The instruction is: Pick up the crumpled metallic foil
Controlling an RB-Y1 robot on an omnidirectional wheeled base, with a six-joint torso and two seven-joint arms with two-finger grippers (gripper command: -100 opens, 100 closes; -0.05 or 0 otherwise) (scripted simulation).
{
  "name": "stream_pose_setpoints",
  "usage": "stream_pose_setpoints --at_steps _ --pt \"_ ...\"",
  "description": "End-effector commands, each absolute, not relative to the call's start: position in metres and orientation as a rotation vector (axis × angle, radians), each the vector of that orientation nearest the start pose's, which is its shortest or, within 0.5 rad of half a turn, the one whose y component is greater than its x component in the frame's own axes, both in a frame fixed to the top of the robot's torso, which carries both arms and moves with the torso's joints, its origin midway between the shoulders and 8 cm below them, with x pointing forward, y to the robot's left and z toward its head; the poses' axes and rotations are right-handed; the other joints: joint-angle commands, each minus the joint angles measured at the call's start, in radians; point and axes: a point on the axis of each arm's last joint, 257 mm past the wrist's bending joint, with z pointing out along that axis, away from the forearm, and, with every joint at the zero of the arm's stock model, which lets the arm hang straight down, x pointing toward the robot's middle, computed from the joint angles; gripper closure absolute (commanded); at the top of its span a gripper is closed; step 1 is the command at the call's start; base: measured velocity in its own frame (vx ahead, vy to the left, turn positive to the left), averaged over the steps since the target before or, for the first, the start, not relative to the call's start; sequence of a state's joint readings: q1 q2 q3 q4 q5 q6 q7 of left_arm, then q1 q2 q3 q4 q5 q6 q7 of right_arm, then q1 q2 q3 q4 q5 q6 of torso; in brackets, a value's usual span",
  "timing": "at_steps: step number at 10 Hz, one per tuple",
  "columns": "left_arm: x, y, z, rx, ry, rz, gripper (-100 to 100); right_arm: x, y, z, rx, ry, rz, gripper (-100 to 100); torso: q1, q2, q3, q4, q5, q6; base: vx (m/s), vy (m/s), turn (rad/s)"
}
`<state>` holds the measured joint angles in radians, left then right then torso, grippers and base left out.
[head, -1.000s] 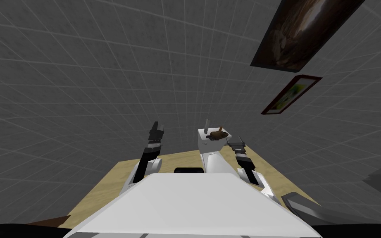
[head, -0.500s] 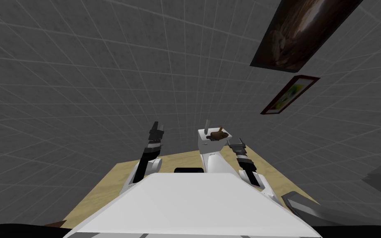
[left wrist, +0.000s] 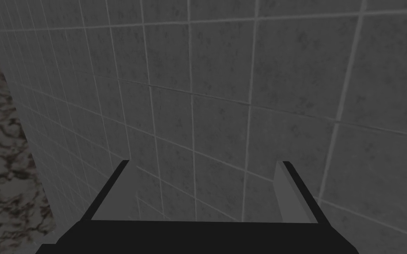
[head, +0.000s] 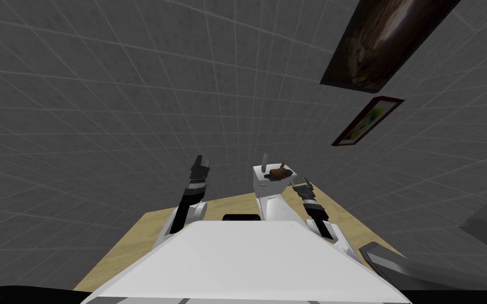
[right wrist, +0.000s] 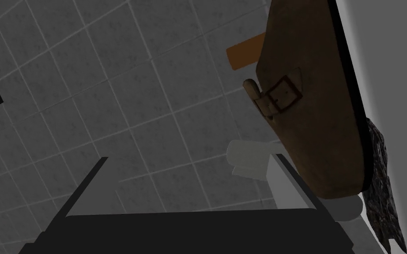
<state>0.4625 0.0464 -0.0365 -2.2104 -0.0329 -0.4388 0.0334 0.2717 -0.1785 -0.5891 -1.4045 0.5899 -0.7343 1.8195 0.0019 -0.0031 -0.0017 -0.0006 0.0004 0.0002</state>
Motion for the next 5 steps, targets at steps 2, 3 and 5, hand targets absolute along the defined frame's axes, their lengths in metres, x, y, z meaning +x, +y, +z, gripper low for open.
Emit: stream_pose_setpoints --at_steps 2,3,5 --pt "0.372 0.259 -0.008 -0.7 0.732 -1.336 0 0.37 -0.491 -0.239 -0.755 1.276 -1.129 -100 0.001 -0.001 -0.001 0.0 0.0 0.0 0.054 0.033 -0.054" --pt "0.372 0.259 -0.008 -0.7 0.732 -1.337 0 0.37 -0.491 -0.246 -0.807 1.272 -1.158 -100 0.0 -0.001 0.0 0.0 0.0 0.0 0.047 0.027 -0.05" --pt "0.372 0.259 -0.008 -0.7 0.732 -1.336 0 0.371 -0.487 -0.26 -0.901 1.263 -1.2 -100 0.001 -0.001 -0.001 0.0 0.0 0.0 0.073 0.048 -0.104"
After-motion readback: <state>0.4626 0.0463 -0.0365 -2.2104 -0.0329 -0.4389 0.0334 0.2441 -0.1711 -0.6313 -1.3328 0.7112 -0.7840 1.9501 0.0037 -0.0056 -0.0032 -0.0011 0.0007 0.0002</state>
